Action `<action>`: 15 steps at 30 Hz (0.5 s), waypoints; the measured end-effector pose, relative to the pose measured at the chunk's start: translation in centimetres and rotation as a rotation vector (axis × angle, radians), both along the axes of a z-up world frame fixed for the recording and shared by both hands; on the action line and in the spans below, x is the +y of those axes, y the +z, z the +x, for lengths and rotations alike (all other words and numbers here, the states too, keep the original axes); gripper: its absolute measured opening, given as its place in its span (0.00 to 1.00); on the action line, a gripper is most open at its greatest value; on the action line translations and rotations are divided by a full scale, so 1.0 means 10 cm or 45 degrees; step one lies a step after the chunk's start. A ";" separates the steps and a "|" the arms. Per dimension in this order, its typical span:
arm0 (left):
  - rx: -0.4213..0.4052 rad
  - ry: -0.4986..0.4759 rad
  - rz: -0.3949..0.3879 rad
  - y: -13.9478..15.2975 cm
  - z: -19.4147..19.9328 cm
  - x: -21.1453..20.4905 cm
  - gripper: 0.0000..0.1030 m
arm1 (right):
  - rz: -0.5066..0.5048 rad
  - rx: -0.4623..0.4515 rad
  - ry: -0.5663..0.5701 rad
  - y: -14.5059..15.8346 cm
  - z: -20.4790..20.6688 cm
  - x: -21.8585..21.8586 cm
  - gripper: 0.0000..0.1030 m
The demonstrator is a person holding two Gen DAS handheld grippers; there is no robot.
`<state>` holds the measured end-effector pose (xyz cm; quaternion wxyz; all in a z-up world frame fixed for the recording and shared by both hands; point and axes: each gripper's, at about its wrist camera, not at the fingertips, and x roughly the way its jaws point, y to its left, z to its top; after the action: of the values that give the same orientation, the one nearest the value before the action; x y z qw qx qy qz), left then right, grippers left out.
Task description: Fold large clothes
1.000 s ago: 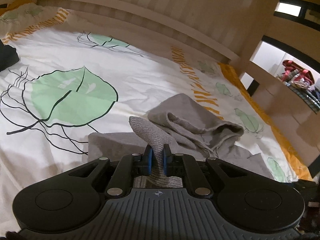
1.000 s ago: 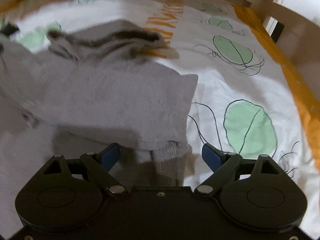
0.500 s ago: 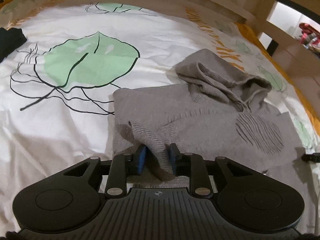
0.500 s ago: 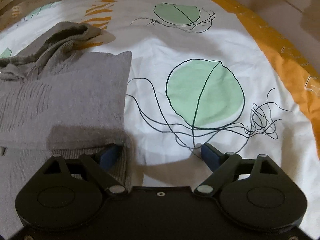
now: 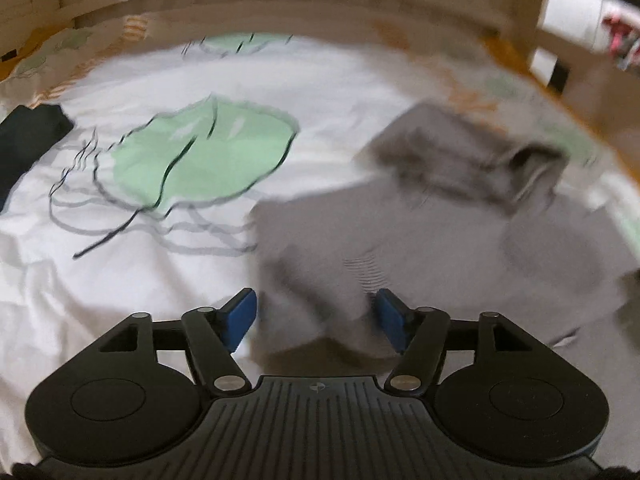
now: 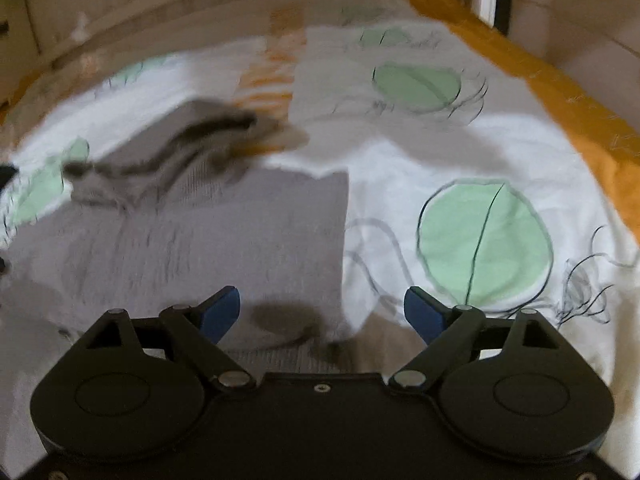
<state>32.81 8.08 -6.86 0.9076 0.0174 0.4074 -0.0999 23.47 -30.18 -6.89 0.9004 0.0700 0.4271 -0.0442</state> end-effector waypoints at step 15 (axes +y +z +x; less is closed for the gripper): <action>-0.337 -0.153 0.046 0.90 -0.05 -0.32 0.73 | -0.009 -0.245 0.112 0.50 0.03 0.14 0.71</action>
<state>32.28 4.86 2.11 0.9454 0.0710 0.2840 -0.1435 23.79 -28.80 -1.85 0.9386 0.0519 0.3412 0.0006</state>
